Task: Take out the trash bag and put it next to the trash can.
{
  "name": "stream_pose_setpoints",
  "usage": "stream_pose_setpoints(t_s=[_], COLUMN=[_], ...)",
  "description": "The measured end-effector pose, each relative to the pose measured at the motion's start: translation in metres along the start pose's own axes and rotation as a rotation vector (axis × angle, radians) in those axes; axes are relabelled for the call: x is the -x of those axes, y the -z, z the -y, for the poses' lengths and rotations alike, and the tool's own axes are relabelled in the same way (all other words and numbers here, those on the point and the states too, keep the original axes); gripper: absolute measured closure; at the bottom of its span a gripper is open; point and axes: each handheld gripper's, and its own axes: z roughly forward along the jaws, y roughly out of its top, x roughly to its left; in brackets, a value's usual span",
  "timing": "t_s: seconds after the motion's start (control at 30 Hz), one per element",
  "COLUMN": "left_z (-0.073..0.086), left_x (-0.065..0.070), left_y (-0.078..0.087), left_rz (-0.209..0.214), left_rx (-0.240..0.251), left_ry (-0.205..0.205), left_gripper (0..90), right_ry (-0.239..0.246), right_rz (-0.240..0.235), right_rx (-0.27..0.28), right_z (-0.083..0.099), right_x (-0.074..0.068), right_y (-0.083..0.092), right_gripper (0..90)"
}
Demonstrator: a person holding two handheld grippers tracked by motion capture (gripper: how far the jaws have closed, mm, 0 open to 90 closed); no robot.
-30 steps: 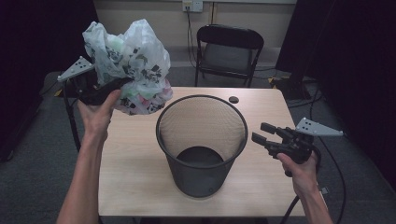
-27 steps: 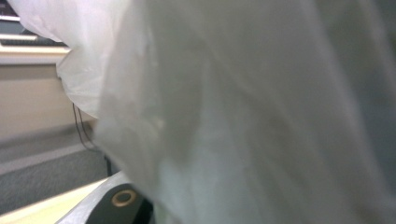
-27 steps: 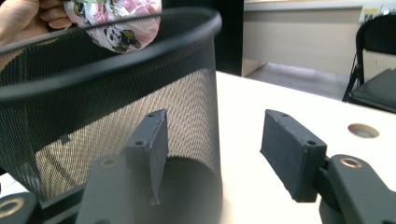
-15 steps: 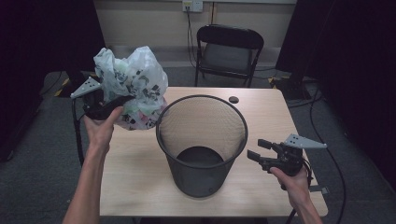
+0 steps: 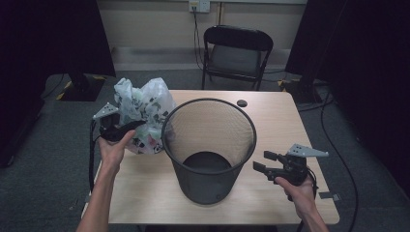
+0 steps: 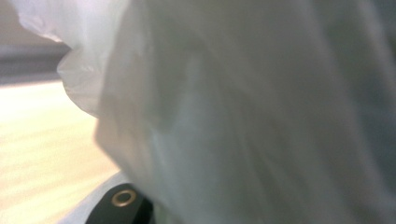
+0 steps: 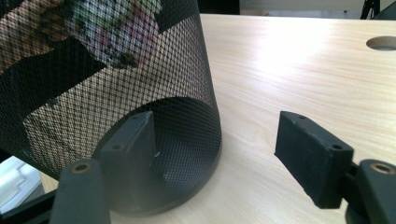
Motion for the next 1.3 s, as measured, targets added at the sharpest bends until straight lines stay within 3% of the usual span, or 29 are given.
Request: stream_pose_setpoints(t_s=[0.03,0.07,0.2,0.4,0.5,0.57,0.7,0.8,0.83,0.87,0.97,1.0,1.07,1.1,1.13,1.17,1.3], left_z=[0.0,0.012,0.032,0.046,0.053,0.061,0.061,0.046,0.046,0.035,0.025,0.025,0.025,0.025,0.026,0.027,0.026], left_x=[0.0,-0.003,-0.002,0.005,0.006,0.002,-0.002,-0.007,-0.007,-0.006,-0.007,-0.008,-0.008,-0.008,-0.009,-0.01,-0.013], left_y=[0.0,-0.007,-0.018,-0.007,-0.007,-0.015,-0.028,-0.045,-0.045,-0.05,-0.053,-0.053,-0.052,-0.05,-0.047,-0.039,-0.023], left_rz=[0.0,0.003,-0.005,0.004,0.006,-0.019,-0.013,-0.023,-0.023,-0.027,-0.012,-0.004,-0.019,-0.025,-0.025,-0.037,-0.04], left_rx=[0.0,-0.015,-0.064,-0.081,-0.096,-0.108,-0.091,-0.053,-0.053,-0.029,-0.037,-0.043,-0.054,-0.065,-0.066,-0.066,-0.063], left_ry=[0.0,0.023,-0.002,-0.031,-0.032,-0.026,0.01,0.038,0.038,0.03,0.071,0.09,0.092,0.093,0.099,0.115,0.132], left_gripper=[87.2,87.2,87.1,87.0,86.8,86.9,86.9,86.3,85.8,84.6,72.2,64.4,46.0,46.0,33.3,27.4,21.5], right_ry=[0.0,-0.003,-0.011,-0.023,-0.02,-0.022,-0.025,-0.029,-0.029,-0.03,-0.029,-0.03,-0.031,-0.031,-0.027,-0.028,-0.026], right_rz=[0.0,0.0,-0.002,-0.013,-0.014,-0.014,-0.013,-0.014,-0.014,-0.014,-0.015,-0.016,-0.018,-0.018,-0.019,-0.019,-0.023], right_rx=[0.0,-0.007,-0.021,-0.023,-0.026,-0.029,-0.03,-0.032,-0.032,-0.034,-0.035,-0.034,-0.034,-0.034,-0.033,-0.031,-0.031], right_z=[0.0,0.001,0.004,0.006,0.006,0.007,0.007,0.007,0.007,0.008,0.008,0.008,0.008,0.008,0.008,0.008,0.007], right_x=[0.0,0.001,0.003,0.003,0.003,0.002,0.003,0.005,0.005,0.005,0.005,0.005,0.004,0.004,0.004,0.004,0.003], right_y=[0.0,-0.002,-0.006,-0.009,-0.009,-0.01,-0.011,-0.012,-0.012,-0.012,-0.013,-0.013,-0.012,-0.012,-0.011,-0.011,-0.012], right_gripper=[28.3,28.3,28.3,28.0,27.9,27.9,27.9,27.9,27.9,27.9,27.9,27.9,27.8,27.8,27.8,27.8,27.7])
